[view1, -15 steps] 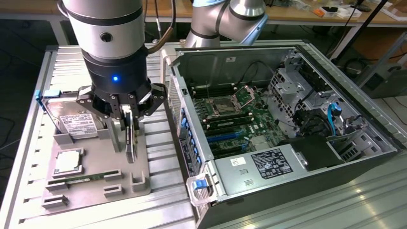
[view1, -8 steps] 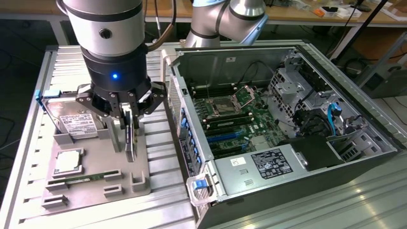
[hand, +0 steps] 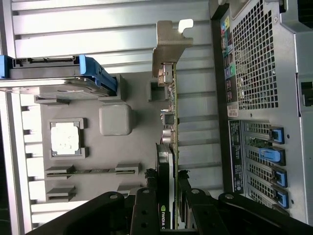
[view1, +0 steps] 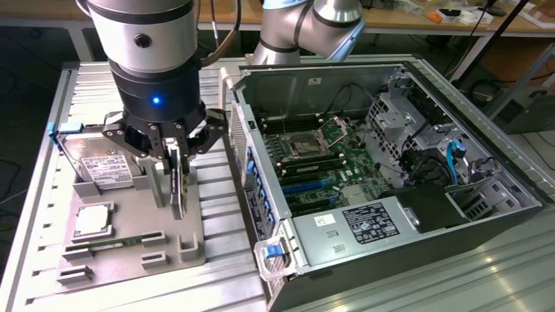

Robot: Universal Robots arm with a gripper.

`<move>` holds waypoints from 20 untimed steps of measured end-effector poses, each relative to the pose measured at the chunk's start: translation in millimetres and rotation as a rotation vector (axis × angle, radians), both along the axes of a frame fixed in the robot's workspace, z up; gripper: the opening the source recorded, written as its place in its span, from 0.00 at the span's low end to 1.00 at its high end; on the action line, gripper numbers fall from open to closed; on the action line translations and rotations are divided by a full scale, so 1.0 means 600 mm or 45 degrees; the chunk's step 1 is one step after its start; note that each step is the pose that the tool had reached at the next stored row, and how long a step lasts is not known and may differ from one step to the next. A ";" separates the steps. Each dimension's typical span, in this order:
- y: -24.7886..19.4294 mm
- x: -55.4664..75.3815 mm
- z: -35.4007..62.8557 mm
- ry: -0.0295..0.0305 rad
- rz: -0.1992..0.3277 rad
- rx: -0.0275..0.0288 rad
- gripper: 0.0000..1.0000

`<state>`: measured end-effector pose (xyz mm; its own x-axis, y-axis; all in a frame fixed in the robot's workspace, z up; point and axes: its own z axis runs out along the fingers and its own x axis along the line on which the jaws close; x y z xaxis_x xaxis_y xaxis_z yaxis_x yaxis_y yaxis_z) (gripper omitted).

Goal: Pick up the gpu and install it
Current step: 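Pick up the gpu and move the gpu toward the slot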

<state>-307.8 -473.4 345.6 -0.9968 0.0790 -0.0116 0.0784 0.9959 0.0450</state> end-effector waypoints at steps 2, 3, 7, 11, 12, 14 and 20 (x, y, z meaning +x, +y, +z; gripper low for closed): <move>0.0000 0.000 0.001 0.0000 0.000 0.0000 0.27; 0.0000 0.000 0.001 0.0000 0.000 0.0000 0.27; 0.0000 0.000 0.004 0.0001 0.000 0.0000 0.27; 0.0000 0.000 0.008 0.0001 0.000 -0.0001 0.27; 0.0000 0.000 0.010 0.0001 0.000 0.0000 0.27; 0.0000 0.000 0.015 0.0001 0.000 0.0000 0.27; 0.0000 0.000 0.027 0.0000 0.000 0.0000 0.27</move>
